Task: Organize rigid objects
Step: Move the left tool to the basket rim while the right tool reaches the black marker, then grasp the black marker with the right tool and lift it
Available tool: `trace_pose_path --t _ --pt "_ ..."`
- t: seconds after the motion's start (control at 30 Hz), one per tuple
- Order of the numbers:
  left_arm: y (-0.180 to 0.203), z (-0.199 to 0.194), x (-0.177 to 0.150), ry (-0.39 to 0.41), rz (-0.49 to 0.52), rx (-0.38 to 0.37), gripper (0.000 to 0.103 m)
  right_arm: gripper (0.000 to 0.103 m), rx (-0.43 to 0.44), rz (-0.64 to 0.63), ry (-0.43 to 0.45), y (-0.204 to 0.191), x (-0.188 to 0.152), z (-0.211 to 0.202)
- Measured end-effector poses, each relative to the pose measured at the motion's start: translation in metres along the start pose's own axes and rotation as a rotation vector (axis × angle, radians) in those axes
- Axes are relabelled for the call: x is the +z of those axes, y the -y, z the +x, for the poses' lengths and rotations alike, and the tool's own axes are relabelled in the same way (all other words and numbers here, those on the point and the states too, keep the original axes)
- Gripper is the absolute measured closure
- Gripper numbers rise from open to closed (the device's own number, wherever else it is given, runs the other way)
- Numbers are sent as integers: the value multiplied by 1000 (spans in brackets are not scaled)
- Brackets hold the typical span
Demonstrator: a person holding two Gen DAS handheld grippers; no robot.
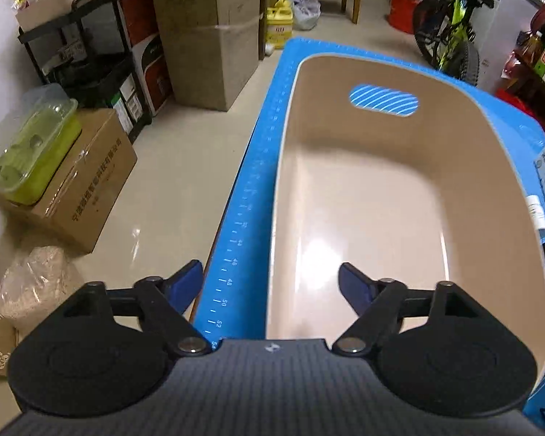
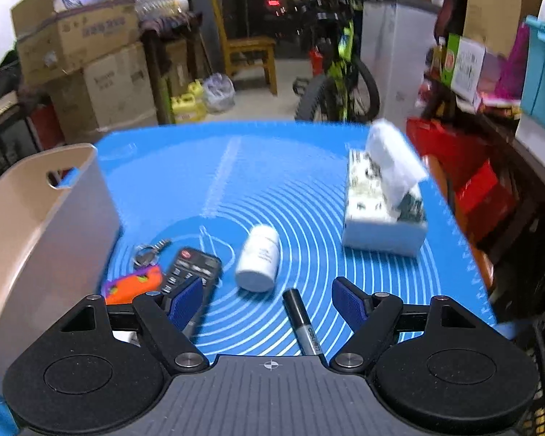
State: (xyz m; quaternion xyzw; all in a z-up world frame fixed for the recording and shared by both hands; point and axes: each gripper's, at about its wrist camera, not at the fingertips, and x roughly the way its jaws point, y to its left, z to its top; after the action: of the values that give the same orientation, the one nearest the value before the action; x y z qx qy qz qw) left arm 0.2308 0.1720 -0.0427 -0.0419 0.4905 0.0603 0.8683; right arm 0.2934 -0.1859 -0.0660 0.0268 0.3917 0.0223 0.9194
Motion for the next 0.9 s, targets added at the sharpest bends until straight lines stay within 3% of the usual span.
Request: trace_pose_path --t 0.2,0.3,0.47,0.57,0.77,0.9 --pt "-6 9 0 -39 20 -3 44 26 -45 -24 -121 12 -14 41" --pt "-11 14 -2 -62 13 12 67 29 -61 -16 -173 20 -20 52" --pt "-17 16 -2 -68 -30 -61 83 33 -80 -13 -217 29 -25 63" --pt "-15 19 -2 -66 -23 -60 88 36 -74 -18 -216 29 -26 63" --pt "-8 17 -2 -64 -9 -73 100 54 -39 -32 -211 24 -24 62" --pt "-10 18 -2 -61 -9 -72 100 78 -51 -28 -205 25 -22 61"
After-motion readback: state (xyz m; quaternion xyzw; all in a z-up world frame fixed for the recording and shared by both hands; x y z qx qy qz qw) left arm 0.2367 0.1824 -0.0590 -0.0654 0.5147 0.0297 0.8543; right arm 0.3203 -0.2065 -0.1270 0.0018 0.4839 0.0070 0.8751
